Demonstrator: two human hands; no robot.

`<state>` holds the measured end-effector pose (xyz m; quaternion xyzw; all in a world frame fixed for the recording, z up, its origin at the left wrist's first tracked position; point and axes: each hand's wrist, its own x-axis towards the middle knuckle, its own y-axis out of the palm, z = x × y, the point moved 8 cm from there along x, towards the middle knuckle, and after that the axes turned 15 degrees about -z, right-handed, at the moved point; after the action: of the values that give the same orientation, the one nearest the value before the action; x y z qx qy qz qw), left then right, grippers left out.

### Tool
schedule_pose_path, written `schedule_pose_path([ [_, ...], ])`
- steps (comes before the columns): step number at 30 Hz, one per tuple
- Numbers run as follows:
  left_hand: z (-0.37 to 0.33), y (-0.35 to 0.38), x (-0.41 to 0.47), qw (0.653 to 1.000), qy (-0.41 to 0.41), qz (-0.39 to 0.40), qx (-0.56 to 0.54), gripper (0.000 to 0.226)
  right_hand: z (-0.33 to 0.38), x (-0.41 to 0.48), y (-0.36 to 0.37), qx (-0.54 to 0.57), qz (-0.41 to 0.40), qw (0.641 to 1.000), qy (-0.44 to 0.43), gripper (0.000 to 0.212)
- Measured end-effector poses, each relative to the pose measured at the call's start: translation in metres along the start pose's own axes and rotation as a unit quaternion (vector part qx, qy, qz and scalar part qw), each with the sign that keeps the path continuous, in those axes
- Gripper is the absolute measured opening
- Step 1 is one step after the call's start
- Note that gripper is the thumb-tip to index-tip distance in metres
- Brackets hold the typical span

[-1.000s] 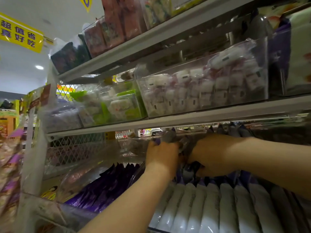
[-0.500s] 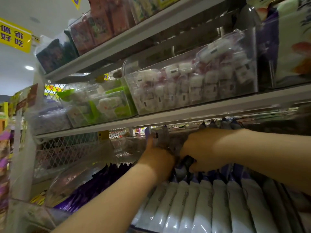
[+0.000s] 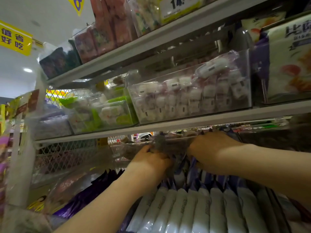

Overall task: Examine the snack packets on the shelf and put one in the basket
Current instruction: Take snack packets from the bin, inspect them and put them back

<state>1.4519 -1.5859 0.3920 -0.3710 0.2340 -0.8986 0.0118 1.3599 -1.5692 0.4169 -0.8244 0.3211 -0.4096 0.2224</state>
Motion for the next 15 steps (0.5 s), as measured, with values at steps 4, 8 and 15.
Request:
schedule_pose_path([
  [4,-0.002,-0.022,-0.014,0.995,0.003,-0.082,-0.064,0.028,0.005,0.000,-0.016,-0.079,-0.030,0.996,-0.009,0.030],
  [8,-0.009,-0.033,-0.018,0.992,0.008,-0.090,-0.094,0.028,0.024,-0.023,-0.043,-0.071,-0.140,0.986,-0.064,0.025],
  [15,0.016,-0.057,-0.047,0.893,-0.304,-0.049,-0.329,0.025,0.043,-0.060,-0.090,0.016,-0.239,0.966,-0.097,0.022],
])
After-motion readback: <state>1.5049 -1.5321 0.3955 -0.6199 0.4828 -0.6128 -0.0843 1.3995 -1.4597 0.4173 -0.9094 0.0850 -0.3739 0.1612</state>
